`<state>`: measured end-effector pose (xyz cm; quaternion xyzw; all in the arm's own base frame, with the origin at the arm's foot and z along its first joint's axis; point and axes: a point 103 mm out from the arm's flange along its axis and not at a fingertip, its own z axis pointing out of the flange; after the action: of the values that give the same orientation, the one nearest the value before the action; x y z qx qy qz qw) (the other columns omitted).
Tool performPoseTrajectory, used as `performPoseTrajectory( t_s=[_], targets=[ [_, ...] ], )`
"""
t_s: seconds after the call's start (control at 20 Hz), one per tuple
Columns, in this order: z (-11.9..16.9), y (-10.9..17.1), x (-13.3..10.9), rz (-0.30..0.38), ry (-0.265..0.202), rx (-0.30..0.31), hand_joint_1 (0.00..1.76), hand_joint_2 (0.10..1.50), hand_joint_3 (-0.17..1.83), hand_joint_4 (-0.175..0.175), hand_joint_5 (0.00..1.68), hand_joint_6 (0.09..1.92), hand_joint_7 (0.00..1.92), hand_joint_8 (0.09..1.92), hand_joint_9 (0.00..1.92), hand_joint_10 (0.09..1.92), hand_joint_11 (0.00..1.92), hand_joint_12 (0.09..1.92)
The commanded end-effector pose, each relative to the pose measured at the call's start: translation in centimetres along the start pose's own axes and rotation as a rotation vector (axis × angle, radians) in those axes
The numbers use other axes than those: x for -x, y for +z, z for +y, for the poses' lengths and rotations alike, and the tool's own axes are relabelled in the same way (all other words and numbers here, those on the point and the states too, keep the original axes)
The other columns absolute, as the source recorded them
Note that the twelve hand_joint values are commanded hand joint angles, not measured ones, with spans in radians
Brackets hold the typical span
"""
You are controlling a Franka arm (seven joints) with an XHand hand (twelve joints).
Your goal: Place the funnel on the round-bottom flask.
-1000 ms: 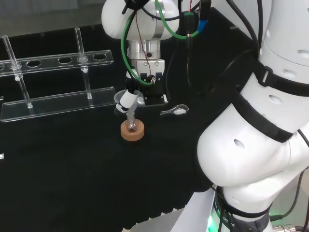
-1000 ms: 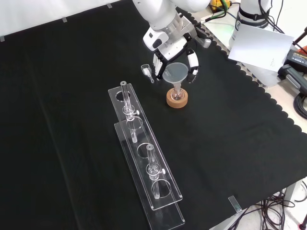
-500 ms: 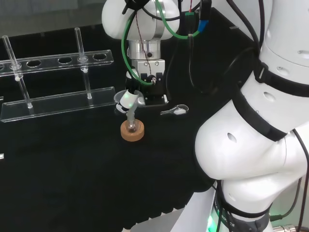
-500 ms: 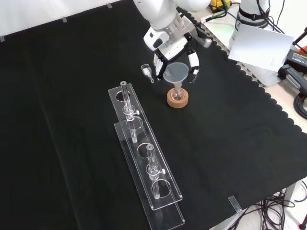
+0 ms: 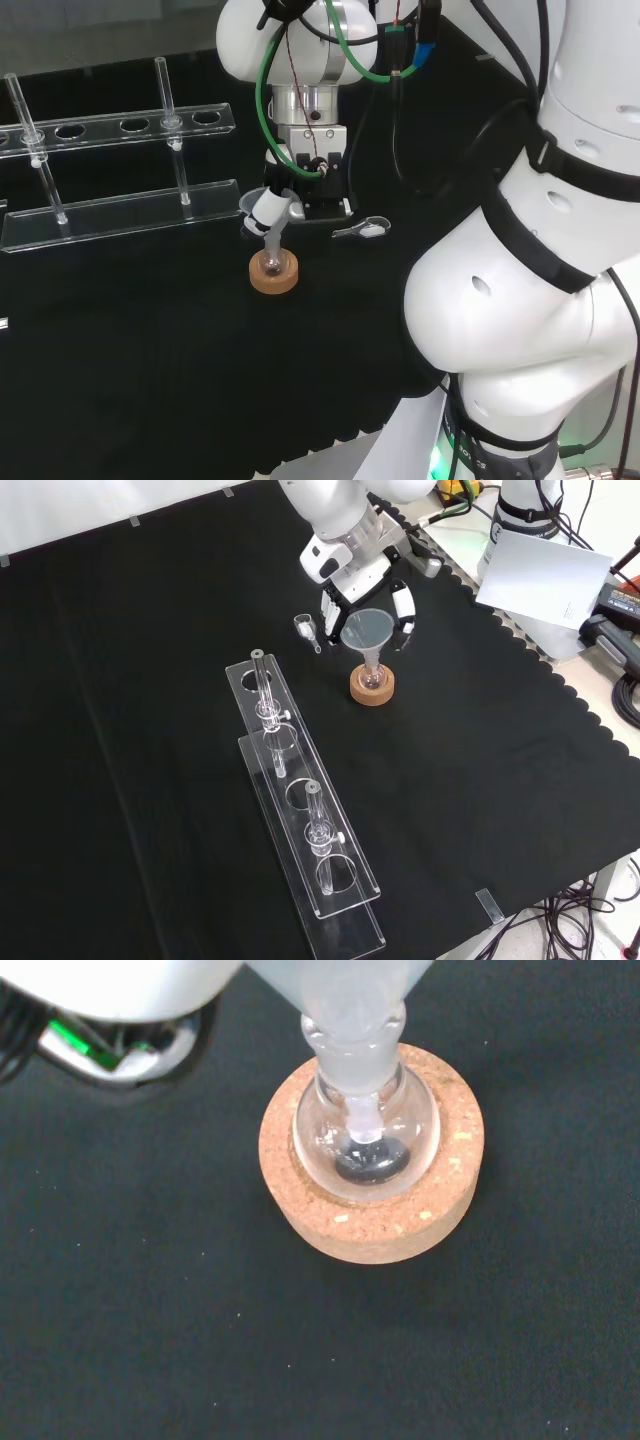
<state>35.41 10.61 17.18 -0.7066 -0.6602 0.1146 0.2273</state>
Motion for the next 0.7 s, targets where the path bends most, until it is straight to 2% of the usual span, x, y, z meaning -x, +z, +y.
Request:
performPoseTrajectory(
  t_s=[0.05, 0.7],
  targets=[
    [-0.2, 0.1, 0.1, 0.007, -0.005, 0.000, 1.07, 0.52, 0.93, -0.146, 0.60, 0.74, 0.98, 0.73, 1.20, 0.24, 0.81, 1.05],
    [-0.7, 1.1, -0.8, 0.000, -0.027, -0.001, 1.07, 0.52, 0.94, -0.145, 0.59, 0.74, 0.98, 0.73, 1.20, 0.24, 0.80, 1.05]
  ],
)
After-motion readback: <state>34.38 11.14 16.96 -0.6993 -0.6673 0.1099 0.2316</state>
